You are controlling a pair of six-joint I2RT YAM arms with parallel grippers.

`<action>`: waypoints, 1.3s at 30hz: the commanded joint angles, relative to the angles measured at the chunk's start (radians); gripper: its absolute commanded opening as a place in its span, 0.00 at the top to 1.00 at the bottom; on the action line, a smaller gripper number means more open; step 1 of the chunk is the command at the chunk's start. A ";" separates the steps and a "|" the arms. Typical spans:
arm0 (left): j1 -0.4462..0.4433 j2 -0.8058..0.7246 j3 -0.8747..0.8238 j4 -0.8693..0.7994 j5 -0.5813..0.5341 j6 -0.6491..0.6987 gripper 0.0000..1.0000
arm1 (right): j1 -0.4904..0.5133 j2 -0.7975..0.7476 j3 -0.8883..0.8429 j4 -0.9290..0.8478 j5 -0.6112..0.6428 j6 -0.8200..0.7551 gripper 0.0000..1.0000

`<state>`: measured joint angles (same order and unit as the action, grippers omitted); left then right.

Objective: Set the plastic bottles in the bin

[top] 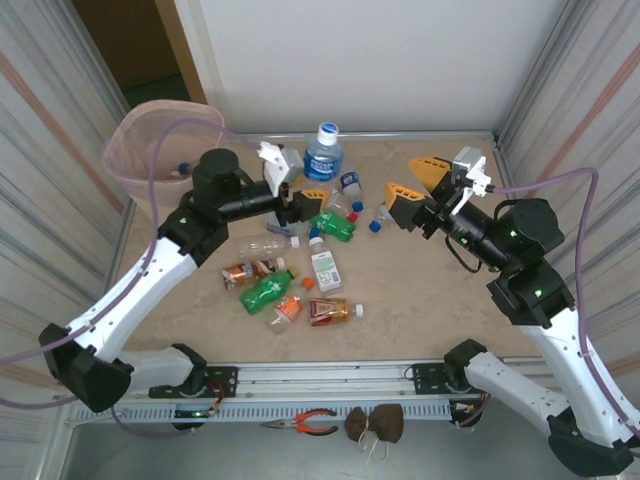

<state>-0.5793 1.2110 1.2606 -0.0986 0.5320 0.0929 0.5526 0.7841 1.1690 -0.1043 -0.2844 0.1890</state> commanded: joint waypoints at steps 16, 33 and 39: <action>0.500 -0.069 0.171 -0.270 -0.395 -0.396 0.50 | 0.010 0.021 -0.018 0.026 0.012 -0.008 0.33; 0.543 0.287 0.572 -0.740 -0.877 -0.855 0.57 | 0.010 0.005 -0.039 0.011 0.059 -0.029 0.33; 0.550 0.418 0.710 -0.889 -0.900 -1.014 0.58 | 0.009 -0.012 -0.056 0.006 0.072 -0.052 0.32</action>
<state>-0.0383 1.6009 1.9072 -0.8688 -0.3092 -0.7940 0.5571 0.7902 1.1206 -0.1070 -0.2321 0.1699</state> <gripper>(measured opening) 0.549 0.676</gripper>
